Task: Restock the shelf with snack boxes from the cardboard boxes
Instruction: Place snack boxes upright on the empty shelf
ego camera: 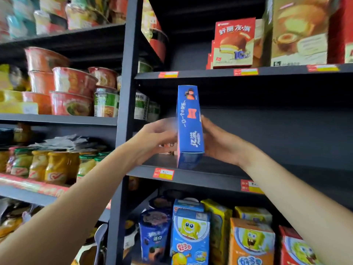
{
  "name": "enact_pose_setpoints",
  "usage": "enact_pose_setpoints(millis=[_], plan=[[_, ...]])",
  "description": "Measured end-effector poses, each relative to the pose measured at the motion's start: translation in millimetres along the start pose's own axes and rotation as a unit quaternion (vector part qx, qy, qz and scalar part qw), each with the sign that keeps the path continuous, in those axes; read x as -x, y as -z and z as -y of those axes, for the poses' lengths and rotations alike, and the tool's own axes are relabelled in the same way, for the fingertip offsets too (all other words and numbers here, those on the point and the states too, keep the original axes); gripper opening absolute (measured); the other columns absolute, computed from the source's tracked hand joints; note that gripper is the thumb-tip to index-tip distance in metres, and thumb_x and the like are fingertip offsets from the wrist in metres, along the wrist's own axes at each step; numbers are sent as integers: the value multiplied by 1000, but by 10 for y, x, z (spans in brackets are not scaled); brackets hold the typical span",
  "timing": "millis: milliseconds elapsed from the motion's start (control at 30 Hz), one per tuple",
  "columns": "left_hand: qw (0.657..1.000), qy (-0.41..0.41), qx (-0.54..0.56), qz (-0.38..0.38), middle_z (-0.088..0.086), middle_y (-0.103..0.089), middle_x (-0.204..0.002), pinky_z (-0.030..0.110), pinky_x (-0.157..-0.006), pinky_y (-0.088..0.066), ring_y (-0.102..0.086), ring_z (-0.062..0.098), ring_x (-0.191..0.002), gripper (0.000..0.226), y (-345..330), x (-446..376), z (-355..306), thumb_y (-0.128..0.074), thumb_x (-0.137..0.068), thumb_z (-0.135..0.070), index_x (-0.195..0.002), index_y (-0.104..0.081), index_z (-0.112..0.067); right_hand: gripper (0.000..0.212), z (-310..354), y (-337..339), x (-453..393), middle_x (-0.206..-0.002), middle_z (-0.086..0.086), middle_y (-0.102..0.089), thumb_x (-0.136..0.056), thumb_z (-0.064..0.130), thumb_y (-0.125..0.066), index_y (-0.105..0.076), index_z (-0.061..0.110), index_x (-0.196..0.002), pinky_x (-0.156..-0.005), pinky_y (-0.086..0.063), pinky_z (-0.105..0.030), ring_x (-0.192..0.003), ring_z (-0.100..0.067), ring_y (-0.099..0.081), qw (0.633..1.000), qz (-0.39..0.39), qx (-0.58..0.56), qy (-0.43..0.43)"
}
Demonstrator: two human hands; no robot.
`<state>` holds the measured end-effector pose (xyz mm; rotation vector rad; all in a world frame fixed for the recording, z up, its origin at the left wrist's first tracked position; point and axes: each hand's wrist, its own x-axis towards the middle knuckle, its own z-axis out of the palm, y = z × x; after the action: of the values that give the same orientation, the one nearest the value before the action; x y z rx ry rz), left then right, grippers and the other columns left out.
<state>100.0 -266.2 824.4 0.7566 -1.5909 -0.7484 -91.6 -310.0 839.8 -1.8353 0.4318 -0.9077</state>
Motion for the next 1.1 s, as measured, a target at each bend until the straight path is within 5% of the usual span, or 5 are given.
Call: enact_pose_setpoints(millis=[167,300,700,867,1100], plan=[[972,-51,-171,-153,10,-64,-96,40,-74,-54,-60,23,-82,20,-31,-173,-29,-59,-87,-3,-106,-59,-10,32,43,61,-176,-75,6,-71,-66,35,-68,-60,23,-94,-47,-41,-18,-62,-8,-63,996,-85,39,9],[931,-49,-265,-248,-1,-62,-87,39,-85,-54,-64,24,-89,16,172,-189,89,-51,-92,-5,-101,-63,-9,29,-32,343,-433,-76,-2,-65,-78,23,-74,-57,12,-99,-45,-52,-23,-56,-11,-60,963,-214,155,-55],[763,157,-626,38,10,-29,-151,27,-107,-30,-31,24,-137,50,206,-946,509,-37,-93,-1,-142,-37,-13,20,-358,295,-1525,-107,-13,-52,-87,7,-65,-47,8,-96,-65,-57,-37,-89,-30,-60,946,-189,226,-139],[730,213,-644,79,10,-36,-147,32,-105,-34,-40,27,-131,51,253,-1181,704,-32,-92,-4,-142,-34,-12,82,-507,302,-1721,-147,-15,-26,-85,1,-62,-10,5,-148,-98,-48,-41,-126,-32,-48,922,-230,296,-99],[705,250,-653,121,-1,-8,-158,35,-112,-28,-25,24,-140,70,361,-1297,784,-28,-90,-3,-146,-11,-41,43,-558,268,-1501,-137,-16,-40,-93,3,-40,-42,7,-135,-92,-51,-40,-113,-34,-55,884,-100,444,-107]])
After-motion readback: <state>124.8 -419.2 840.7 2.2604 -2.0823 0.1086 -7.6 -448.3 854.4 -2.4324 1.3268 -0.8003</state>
